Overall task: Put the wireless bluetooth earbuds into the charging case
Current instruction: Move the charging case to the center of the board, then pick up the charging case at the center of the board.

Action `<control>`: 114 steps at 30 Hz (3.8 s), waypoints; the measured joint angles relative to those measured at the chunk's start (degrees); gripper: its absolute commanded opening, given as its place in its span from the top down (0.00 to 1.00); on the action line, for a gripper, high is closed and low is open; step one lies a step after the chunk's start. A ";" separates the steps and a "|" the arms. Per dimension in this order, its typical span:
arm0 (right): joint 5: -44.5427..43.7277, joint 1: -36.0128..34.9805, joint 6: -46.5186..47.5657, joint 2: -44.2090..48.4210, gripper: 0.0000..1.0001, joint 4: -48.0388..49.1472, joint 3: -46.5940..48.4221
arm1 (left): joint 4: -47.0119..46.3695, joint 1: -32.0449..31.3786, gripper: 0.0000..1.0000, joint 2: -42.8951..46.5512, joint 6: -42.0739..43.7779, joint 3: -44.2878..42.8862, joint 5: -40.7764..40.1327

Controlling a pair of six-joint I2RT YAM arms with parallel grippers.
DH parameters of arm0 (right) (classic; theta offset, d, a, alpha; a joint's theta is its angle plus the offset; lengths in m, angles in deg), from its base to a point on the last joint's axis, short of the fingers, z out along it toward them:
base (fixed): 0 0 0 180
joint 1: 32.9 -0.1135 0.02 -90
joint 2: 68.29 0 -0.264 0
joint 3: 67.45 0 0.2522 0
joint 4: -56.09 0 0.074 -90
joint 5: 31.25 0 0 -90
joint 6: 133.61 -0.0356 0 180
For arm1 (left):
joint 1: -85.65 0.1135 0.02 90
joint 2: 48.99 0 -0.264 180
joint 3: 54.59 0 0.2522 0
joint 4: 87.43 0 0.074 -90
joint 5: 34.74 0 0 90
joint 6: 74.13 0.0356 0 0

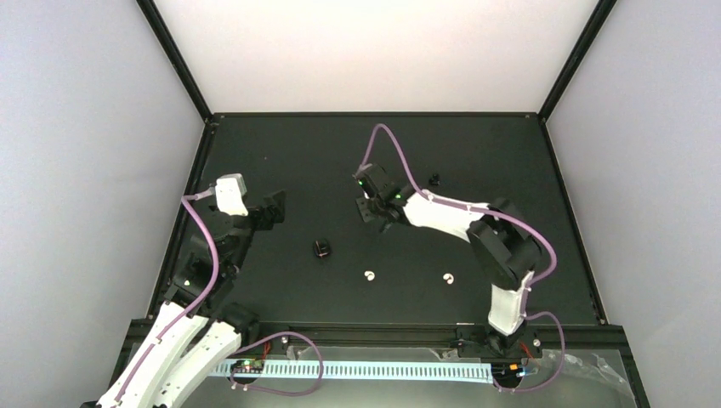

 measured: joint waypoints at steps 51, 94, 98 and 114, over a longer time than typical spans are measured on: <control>2.54 3.23 -0.70 10.38 0.42 -1.86 -18.78 | -0.98 0.22 0.01 -5.99 -0.96 0.31 4.94; -3.32 -18.21 13.07 56.96 0.70 -6.01 -29.46 | -5.31 -2.84 0.25 -22.73 -10.73 -3.72 45.86; -7.67 -23.06 16.79 57.75 0.70 -7.69 -29.46 | -5.66 -6.75 0.26 -23.52 -10.54 -6.60 50.82; -15.61 -28.61 23.39 54.62 0.70 -7.19 -28.48 | -6.38 -16.57 0.39 -28.46 -8.90 -8.81 53.31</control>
